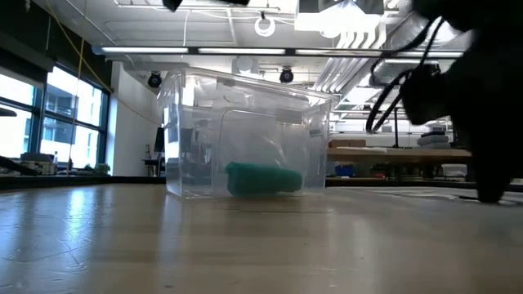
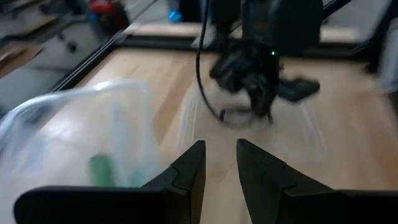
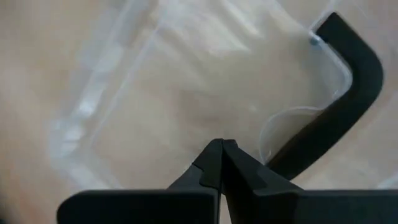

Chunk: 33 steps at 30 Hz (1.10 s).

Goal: Roll bandage
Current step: Close the transparent bin

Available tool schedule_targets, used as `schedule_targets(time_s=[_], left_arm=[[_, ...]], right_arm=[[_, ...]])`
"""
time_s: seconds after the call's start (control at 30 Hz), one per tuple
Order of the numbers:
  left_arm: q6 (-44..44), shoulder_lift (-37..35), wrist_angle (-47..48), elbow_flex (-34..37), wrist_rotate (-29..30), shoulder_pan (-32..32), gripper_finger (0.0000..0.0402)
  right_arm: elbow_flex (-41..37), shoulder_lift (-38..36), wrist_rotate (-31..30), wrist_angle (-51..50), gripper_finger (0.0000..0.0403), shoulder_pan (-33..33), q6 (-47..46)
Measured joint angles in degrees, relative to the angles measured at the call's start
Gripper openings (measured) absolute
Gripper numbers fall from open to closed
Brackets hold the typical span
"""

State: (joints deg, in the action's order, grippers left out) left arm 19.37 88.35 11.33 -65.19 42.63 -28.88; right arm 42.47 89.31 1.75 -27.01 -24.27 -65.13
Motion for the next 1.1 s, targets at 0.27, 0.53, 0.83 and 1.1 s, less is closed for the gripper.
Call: schedule_targets(time_s=[0.27,0.53,0.83,1.1], left_arm=[[-1.5,6.5,-15.3,0.0,0.0,-6.2,0.0085],[8.3,15.1,-18.8,-4.4,-3.7,-9.5,0.0085],[18.4,24.6,-11.9,-10.8,-20.0,-5.2,0.0085],[33.1,31.7,-2.3,-10.9,-26.3,-2.4,0.0085]], right_arm=[[0.0,4.1,-19.4,28.1,0.0000,-17.1,-6.8],[12.2,2.3,-33.4,12.0,0.0000,-26.4,-7.9],[18.0,2.6,-33.8,-17.7,0.0010,-34.2,-29.0],[-1.4,2.8,-23.4,3.5,0.0046,-36.8,-45.5]])
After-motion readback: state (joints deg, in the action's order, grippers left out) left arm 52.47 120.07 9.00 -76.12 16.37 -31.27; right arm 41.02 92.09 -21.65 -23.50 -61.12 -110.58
